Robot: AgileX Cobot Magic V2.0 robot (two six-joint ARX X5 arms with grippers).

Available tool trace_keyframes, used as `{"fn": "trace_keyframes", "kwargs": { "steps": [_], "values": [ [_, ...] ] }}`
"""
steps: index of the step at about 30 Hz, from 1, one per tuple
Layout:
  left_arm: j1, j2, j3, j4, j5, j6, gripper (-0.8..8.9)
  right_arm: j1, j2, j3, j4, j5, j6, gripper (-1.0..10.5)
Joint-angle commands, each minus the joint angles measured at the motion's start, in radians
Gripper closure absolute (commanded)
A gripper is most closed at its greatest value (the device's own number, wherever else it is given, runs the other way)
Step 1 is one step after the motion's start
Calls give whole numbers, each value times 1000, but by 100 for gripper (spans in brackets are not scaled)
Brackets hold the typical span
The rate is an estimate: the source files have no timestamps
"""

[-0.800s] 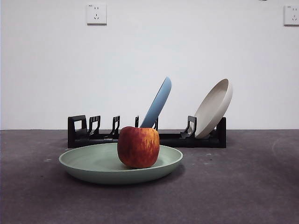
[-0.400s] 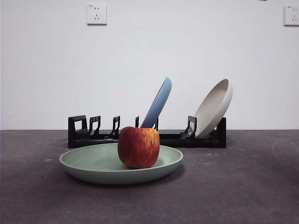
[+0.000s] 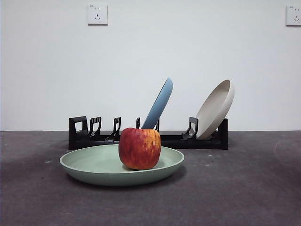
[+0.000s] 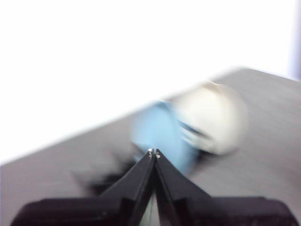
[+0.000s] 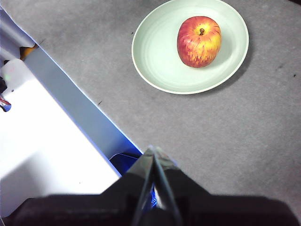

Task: Take the green plate from the plate rack,put the plate on the table,take the apple from the table,put the apple in the plate

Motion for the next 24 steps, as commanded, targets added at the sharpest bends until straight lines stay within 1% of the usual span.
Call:
{"fn": "trace_keyframes", "kwargs": {
  "steps": [1,6,10,15,20,24],
  "values": [
    [131,-128,-143,65,7,20,817,2,-1,-1,5,2,6,946],
    [279,-327,-381,119,8,19,817,2,-1,-1,5,2,6,946],
    [341,-442,-544,148,8,14,817,2,-3,-1,4,2,6,946],
    [379,-542,-687,153,9,1,817,2,-3,-1,4,2,6,946],
    [389,-598,-790,163,9,-2,817,2,-3,-1,4,2,6,946],
    [393,-644,-866,166,10,-36,817,2,-3,-1,4,2,6,946]
  ]
}}
